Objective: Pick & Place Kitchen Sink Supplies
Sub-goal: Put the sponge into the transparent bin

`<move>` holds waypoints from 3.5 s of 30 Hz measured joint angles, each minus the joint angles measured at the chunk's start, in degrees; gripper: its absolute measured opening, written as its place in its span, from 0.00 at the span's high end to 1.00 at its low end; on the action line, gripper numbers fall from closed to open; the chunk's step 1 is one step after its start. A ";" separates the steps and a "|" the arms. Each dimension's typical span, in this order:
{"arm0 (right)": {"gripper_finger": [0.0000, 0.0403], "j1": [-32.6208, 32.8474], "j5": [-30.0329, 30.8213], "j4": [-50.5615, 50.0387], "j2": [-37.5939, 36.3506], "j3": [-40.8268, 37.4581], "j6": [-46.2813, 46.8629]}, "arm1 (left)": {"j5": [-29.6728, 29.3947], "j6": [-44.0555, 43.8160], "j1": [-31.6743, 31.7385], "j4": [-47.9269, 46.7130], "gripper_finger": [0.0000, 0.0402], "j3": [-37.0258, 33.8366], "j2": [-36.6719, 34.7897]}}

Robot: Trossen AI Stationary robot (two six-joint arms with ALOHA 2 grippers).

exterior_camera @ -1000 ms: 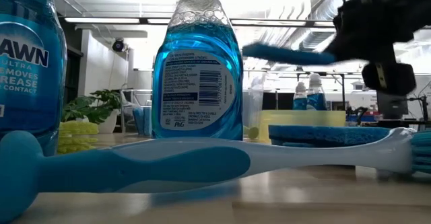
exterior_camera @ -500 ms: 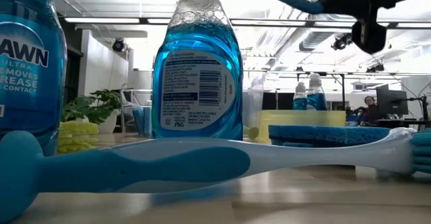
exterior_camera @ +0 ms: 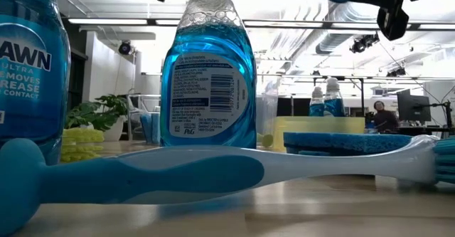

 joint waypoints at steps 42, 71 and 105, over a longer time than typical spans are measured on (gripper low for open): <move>1.00 -27.75 -24.97 -44.26 10.71 30.01 -15.42 | 5.65 12.99 10.79 4.78 0.42 2.99 0.02; 1.00 -23.36 -27.50 -28.60 20.71 30.05 -26.80 | 18.63 18.72 10.79 2.87 0.42 3.13 6.25; 1.00 -24.28 -30.09 -21.14 23.96 30.01 -28.34 | 22.41 10.05 10.79 5.08 0.68 2.97 9.09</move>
